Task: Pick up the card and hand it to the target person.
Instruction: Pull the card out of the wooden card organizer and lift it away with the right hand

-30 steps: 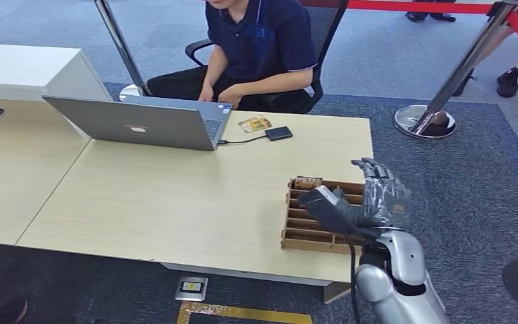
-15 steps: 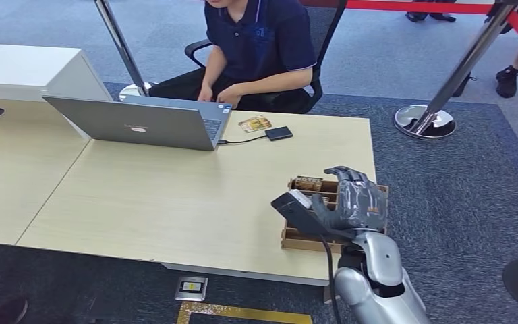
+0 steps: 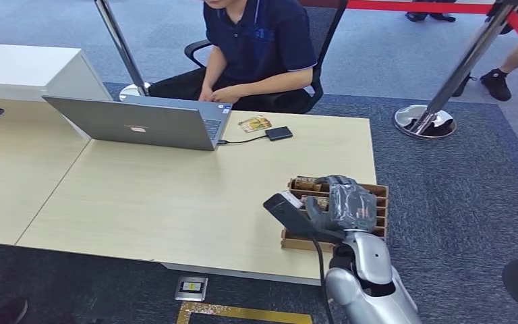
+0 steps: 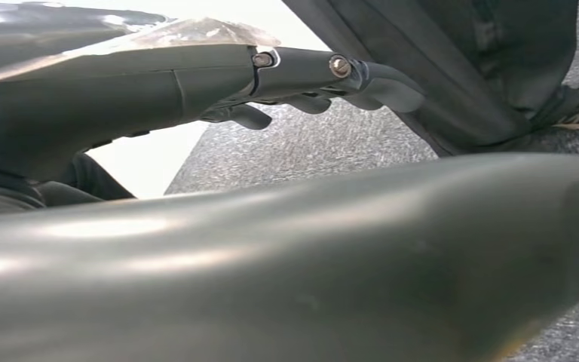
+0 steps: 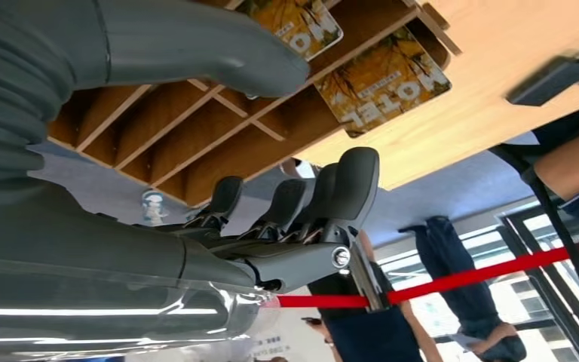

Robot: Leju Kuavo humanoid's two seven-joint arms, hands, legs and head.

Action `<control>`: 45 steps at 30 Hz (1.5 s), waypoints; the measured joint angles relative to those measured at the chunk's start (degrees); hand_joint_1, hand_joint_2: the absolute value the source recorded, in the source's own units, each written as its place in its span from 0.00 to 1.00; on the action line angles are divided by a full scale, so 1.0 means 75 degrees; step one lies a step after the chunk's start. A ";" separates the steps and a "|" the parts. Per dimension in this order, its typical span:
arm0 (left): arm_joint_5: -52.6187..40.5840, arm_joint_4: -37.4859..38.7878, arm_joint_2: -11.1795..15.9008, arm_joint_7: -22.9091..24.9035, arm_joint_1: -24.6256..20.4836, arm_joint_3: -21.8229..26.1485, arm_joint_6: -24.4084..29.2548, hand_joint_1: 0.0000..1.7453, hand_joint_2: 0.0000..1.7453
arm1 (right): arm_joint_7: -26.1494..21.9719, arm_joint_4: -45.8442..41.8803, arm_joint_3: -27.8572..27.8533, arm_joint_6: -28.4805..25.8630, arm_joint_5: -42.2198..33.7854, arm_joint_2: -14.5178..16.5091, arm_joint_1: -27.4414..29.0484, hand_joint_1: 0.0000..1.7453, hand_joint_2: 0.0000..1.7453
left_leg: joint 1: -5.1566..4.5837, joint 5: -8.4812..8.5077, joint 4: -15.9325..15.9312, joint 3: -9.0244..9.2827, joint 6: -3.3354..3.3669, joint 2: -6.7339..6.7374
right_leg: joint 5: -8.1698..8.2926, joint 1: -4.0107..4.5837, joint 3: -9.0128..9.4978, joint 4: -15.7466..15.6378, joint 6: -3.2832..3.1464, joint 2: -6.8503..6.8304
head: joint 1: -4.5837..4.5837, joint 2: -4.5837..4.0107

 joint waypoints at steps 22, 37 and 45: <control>-0.0007 0.0003 0.0000 0.0029 -0.0005 -0.0005 0.0000 0.00 0.00 | 0.0170 0.0894 -0.0023 -0.0014 0.0256 0.0235 -0.0145 0.42 1.00 | 0.0000 0.0000 0.0000 0.0000 0.0000 0.0000 | 0.0000 0.0000 0.0000 0.0000 0.0000 0.0000 | 0.0000 0.0000; -0.0044 0.0003 0.0000 0.0029 -0.0005 -0.0015 -0.0003 0.00 0.00 | 0.0429 0.1026 -0.0160 -0.0197 0.0784 0.0233 -0.0231 0.41 1.00 | 0.0000 0.0000 0.0000 0.0000 0.0000 0.0000 | 0.0000 0.0000 -0.0001 0.0000 0.0000 0.0000 | 0.0000 0.0000; -0.0042 0.0003 0.0000 0.0029 -0.0006 -0.0015 -0.0003 0.00 0.00 | 0.0459 0.1061 -0.0259 -0.0188 0.1048 0.0248 -0.0243 0.41 1.00 | 0.0000 0.0000 0.0000 0.0000 0.0000 0.0000 | 0.0000 0.0000 -0.0001 0.0000 0.0000 0.0000 | 0.0000 0.0000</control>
